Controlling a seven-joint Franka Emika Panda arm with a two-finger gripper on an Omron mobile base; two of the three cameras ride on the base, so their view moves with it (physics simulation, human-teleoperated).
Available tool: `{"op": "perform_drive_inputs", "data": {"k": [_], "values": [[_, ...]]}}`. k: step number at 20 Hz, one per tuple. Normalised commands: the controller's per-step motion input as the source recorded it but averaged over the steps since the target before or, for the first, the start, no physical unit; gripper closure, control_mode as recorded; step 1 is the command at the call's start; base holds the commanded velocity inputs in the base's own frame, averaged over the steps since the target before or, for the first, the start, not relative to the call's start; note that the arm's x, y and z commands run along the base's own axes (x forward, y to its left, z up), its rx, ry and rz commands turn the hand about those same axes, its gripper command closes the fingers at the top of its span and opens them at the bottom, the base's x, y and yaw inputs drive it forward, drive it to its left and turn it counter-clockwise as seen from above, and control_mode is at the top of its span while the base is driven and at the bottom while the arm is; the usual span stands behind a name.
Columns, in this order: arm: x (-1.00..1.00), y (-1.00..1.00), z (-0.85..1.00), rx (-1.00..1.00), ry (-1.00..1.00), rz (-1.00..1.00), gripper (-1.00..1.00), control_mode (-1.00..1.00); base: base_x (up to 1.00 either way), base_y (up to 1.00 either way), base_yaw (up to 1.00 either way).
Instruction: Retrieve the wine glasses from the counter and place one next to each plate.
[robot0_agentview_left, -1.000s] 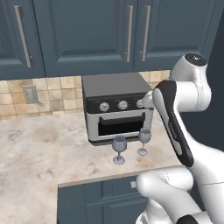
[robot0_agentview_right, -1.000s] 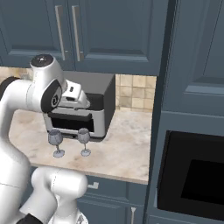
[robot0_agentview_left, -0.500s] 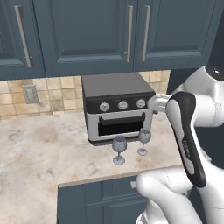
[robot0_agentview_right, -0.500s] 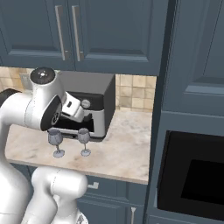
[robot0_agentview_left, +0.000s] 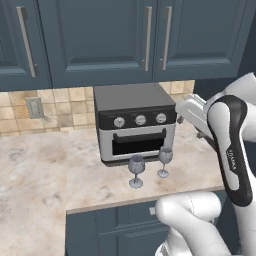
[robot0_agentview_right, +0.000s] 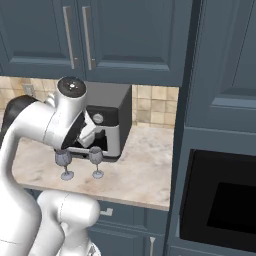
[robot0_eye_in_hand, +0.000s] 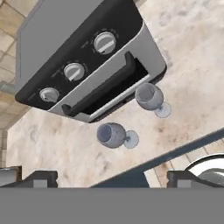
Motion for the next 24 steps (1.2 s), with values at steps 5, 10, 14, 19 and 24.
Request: {"op": "perform_drive_inputs", "data": {"k": [5, 10, 14, 19, 24], "values": [[0.0, 0.0, 0.03, 0.34, 0.06, -0.29, -1.0, -1.0, 0.0, 0.0, 0.0], [0.0, 0.03, 0.0, 0.21, 0.0, -0.32, -1.0, -1.0, 0.0, 0.0, 0.0], [0.0, 0.05, 0.0, 0.21, 0.0, -0.3, -1.0, -1.0, 0.0, 0.0, 0.0], [-0.03, 0.0, 0.0, 0.39, 0.01, -0.04, -1.0, -1.0, 0.0, 0.0, 0.0], [-0.01, 0.03, -0.07, 0.36, -0.01, 0.0, -1.0, -1.0, 0.0, 0.0, 0.0]]}}
